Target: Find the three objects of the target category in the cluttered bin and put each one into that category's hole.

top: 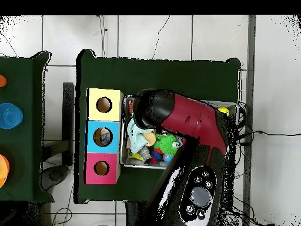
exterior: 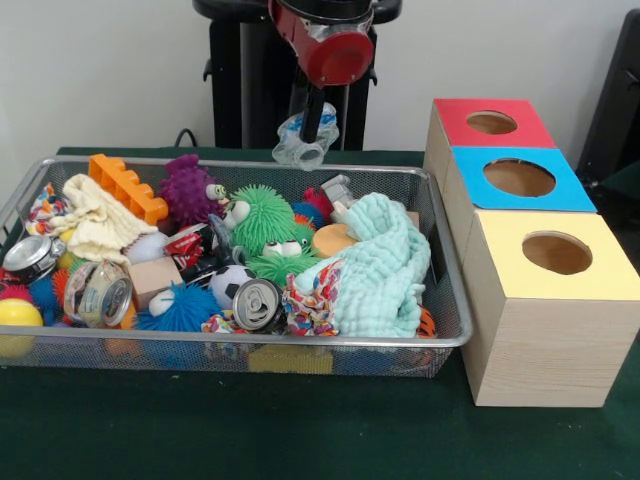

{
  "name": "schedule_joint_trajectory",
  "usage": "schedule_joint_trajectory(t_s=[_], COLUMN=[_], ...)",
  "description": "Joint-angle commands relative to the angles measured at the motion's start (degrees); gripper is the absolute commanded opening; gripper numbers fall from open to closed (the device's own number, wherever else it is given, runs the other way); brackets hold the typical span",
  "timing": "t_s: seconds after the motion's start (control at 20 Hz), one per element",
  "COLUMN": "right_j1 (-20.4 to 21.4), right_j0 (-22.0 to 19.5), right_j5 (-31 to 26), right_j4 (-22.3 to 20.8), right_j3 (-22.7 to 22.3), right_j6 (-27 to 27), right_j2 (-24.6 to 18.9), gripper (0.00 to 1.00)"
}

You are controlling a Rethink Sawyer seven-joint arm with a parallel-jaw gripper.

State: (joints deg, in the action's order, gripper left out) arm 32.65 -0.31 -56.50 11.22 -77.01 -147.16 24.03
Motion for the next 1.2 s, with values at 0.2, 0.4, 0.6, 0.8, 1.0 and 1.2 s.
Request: schedule_joint_trajectory(t_s=[0.2,0.4,0.6,0.8,1.0,1.2], right_j1=[-5.4,-6.3,-7.0,-8.3,-8.7,-8.5], right_j0=[3.4,4.7,5.5,6.7,6.9,7.0], right_j5=[-4.5,-4.0,-4.5,-4.4,-3.6,-4.2], right_j4=[4.4,6.3,7.4,8.4,8.9,9.2], right_j3=[3.2,3.3,4.0,5.1,4.9,5.0], right_j6=[-21.7,-23.0,-24.0,-26.3,-26.5,-26.7], right_j2=[1.0,1.8,2.3,2.6,2.6,3.0], gripper=[0.00,0.00,0.00,0.00,0.00,0.00])
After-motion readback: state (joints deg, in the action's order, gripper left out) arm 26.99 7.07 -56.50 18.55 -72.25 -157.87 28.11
